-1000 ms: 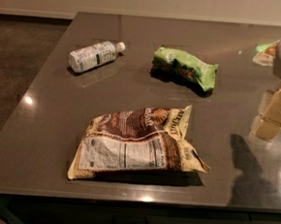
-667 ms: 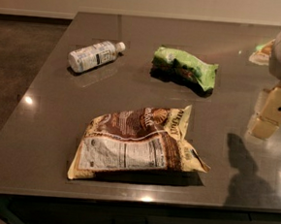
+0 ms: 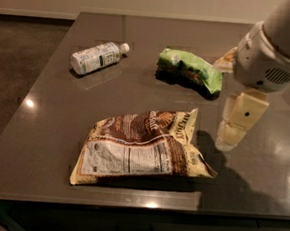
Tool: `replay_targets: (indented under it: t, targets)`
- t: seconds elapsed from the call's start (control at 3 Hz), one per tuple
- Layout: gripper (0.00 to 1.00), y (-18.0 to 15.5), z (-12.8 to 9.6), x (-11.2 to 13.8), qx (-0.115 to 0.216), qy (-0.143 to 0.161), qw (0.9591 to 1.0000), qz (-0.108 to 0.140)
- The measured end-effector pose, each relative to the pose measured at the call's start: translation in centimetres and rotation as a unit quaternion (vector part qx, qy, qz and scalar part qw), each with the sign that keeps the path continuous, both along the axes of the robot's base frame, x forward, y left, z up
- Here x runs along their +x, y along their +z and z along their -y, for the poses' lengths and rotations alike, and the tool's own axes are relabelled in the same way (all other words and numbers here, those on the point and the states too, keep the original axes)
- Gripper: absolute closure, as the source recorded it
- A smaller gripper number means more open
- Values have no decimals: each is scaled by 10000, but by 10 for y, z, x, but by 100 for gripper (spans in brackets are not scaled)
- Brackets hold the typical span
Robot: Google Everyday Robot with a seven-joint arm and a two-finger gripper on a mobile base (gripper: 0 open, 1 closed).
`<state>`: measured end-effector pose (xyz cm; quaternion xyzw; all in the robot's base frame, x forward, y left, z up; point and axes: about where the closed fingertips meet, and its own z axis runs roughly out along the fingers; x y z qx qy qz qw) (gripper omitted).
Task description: Pick brown chip bag
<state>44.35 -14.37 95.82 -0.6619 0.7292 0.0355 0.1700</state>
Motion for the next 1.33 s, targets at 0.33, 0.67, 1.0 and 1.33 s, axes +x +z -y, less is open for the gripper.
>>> replay_targets:
  t: [0.33, 0.67, 1.0, 1.33]
  targets:
    - [0, -23, -44, -12, -24, 666, 9978, -55]
    - [0, -44, -66, -19, -177, 1022, 9945, -128]
    - [0, -65, -84, -23, -385, 1336, 9901, -197]
    - [0, -83, -96, -21, -561, 1518, 9865, -257]
